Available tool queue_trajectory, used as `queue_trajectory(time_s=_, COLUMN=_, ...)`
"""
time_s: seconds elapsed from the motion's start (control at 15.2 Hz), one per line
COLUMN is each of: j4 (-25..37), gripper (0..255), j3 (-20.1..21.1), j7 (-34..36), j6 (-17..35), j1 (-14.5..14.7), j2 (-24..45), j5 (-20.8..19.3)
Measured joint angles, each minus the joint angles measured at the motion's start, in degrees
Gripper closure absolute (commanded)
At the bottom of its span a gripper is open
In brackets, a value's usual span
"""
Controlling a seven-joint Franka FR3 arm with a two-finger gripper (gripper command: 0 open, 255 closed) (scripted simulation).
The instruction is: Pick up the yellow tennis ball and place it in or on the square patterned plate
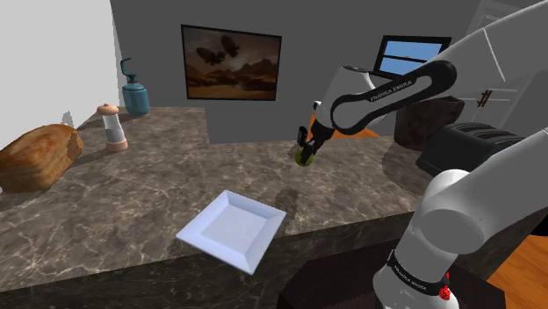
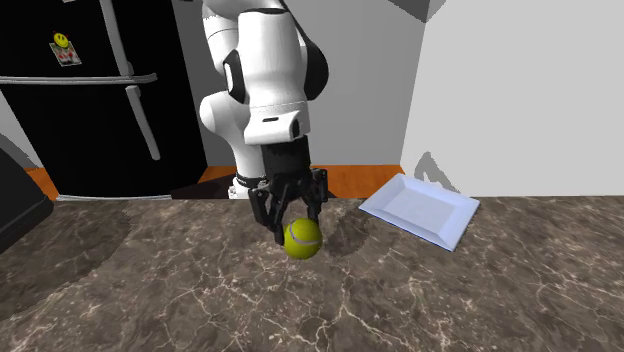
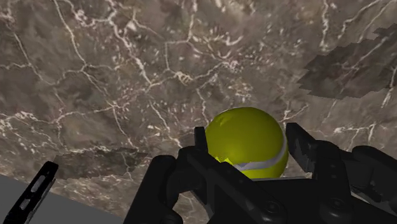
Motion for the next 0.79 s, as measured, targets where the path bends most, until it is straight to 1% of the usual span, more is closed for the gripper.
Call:
queue_trajectory(time_s=0.26, j4=1.62, gripper=255, j3=0.4, j7=0.07, j6=-3.52, j1=0.05, j2=-1.88, j5=0.18)
queue_trajectory(time_s=0.33, j4=1.67, gripper=255, j3=1.09, j7=0.8, j6=-4.13, j1=0.27, j2=-2.4, j5=0.3)
queue_trajectory(time_s=0.46, j4=1.16, gripper=255, j3=3.27, j7=3.35, j6=-4.33, j1=1.13, j2=-2.95, j5=0.74)
queue_trajectory(time_s=0.59, j4=0.14, gripper=255, j3=6.53, j7=7.17, j6=-4.38, j1=2.44, j2=-3.8, j5=1.42)
queue_trajectory(time_s=0.79, j4=0.27, gripper=255, j3=10.5, j7=11.93, j6=-4.81, j1=4.25, j2=-3.83, j5=2.48)
